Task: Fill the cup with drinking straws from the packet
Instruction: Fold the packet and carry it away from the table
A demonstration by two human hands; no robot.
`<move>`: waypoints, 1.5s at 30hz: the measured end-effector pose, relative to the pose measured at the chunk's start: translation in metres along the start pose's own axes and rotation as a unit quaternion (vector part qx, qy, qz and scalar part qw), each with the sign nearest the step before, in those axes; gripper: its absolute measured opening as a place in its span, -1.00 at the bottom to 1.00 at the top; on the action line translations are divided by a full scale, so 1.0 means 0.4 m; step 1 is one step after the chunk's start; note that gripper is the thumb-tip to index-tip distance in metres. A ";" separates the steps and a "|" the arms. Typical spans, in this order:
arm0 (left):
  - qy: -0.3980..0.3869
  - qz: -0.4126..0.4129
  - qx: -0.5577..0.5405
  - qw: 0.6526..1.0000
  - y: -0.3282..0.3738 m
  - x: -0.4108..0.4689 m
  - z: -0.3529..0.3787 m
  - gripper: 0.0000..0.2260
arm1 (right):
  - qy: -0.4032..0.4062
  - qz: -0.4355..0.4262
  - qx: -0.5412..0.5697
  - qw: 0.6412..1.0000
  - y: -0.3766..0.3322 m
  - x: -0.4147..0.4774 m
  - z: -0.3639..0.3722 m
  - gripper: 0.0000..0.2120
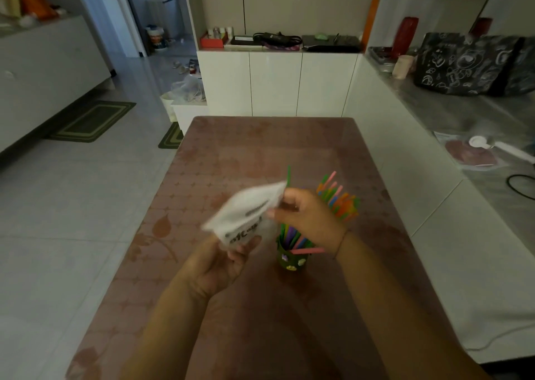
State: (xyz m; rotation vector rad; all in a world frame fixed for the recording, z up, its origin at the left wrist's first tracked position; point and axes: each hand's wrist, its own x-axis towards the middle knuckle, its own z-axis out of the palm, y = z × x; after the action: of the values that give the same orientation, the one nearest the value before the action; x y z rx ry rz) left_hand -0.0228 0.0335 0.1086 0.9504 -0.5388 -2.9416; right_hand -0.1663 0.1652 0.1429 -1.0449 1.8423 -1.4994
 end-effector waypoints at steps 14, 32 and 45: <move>0.116 0.195 0.350 0.909 -0.019 -0.016 -0.008 -0.67 | 0.126 0.096 0.187 0.970 0.025 0.005 0.011 -0.77; 0.147 0.231 0.293 0.916 0.051 -0.059 -0.097 -0.83 | 0.000 0.076 0.115 0.990 0.062 0.007 0.087 -0.81; 0.038 0.092 0.259 0.961 0.083 -0.085 -0.172 -0.50 | 0.069 0.067 0.083 0.992 0.067 0.039 0.157 -0.73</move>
State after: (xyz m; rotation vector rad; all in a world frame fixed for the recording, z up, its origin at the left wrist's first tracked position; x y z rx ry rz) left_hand 0.0407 -0.0162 0.0868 0.9691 -1.3547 -2.6256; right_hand -0.1308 0.1197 0.1033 -0.7410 1.8040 -1.6477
